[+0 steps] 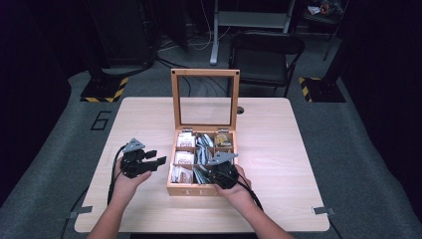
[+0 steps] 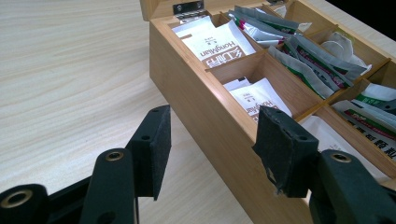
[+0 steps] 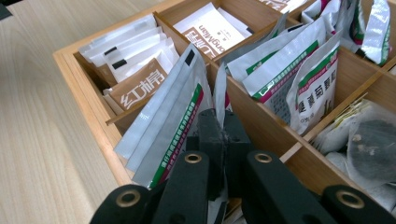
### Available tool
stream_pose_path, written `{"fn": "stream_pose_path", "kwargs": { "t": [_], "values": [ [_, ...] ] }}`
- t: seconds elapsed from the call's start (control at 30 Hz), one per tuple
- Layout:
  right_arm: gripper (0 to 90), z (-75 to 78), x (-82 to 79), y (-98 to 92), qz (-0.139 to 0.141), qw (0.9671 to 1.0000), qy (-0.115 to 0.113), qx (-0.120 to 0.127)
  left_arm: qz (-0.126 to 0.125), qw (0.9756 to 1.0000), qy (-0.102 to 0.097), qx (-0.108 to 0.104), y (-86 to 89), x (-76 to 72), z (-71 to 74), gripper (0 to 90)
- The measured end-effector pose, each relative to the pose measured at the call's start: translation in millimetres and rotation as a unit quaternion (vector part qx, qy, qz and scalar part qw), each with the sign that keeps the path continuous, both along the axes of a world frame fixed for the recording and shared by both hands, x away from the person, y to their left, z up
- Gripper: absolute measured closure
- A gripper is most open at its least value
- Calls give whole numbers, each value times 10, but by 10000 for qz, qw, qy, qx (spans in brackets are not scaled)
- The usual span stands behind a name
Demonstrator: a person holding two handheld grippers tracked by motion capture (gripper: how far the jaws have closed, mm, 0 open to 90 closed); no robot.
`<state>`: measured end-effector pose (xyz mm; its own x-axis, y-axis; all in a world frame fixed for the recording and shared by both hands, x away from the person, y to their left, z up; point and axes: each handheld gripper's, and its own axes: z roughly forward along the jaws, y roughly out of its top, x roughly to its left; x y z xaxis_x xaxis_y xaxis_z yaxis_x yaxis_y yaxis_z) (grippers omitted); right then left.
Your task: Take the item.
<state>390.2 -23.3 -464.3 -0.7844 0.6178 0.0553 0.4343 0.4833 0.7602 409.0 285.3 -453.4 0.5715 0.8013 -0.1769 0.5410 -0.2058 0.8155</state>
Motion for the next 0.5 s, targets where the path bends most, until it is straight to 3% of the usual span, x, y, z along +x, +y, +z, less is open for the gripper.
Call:
{"fn": "stream_pose_path", "kwargs": {
  "t": [0.5],
  "values": [
    [897, 229, -34, -23, 101, 9998, -105, 128, 7, 10000, -24, -10, 8, 0, 5, 456]
  ]
}}
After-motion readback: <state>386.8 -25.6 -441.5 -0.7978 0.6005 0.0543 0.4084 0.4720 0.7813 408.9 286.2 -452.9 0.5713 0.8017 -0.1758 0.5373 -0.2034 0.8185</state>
